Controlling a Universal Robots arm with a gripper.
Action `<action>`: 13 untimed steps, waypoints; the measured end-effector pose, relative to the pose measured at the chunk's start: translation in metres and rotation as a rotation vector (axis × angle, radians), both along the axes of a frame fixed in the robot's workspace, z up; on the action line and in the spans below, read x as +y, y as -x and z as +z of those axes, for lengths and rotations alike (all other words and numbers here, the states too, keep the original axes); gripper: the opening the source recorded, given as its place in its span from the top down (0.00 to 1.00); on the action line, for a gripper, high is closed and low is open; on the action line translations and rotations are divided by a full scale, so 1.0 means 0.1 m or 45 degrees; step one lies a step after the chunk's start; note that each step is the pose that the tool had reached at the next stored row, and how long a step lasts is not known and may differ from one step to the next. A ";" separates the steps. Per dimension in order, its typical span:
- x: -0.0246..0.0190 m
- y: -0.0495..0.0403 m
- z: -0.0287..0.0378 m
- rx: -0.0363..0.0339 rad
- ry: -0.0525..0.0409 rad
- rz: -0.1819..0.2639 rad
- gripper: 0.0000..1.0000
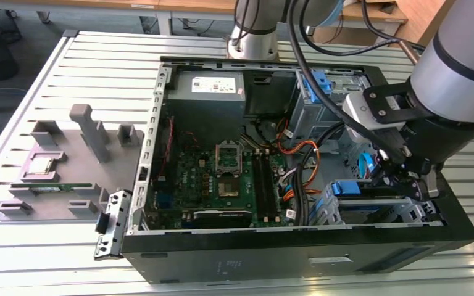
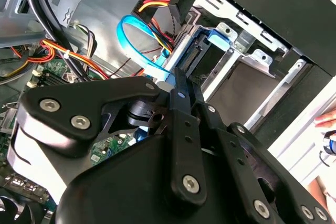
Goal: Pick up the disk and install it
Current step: 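Insert the first disk wire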
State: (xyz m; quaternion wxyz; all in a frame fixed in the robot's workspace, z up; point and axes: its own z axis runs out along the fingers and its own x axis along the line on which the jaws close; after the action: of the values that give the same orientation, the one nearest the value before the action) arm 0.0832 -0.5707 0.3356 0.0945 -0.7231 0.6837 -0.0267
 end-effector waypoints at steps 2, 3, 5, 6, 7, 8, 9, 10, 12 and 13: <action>0.000 0.000 -0.001 0.0000 0.000 0.000 0.84; 0.000 0.000 -0.001 0.0000 0.000 0.000 0.84; 0.000 0.000 -0.002 0.0000 0.000 0.000 0.84; 0.001 0.001 -0.004 0.0000 0.000 0.000 0.84; 0.002 0.002 -0.007 -0.0001 -0.001 0.000 0.84; 0.002 0.003 -0.007 -0.0001 -0.001 0.000 0.84; 0.002 0.003 -0.008 0.0000 -0.001 0.000 0.84; 0.002 0.004 -0.009 -0.0001 -0.001 0.000 0.84; 0.003 0.006 -0.014 -0.0001 0.000 0.000 0.84; 0.003 0.007 -0.020 -0.0002 0.000 0.000 0.84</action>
State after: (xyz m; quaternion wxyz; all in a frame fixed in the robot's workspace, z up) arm 0.0825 -0.5704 0.3336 0.0946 -0.7231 0.6837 -0.0268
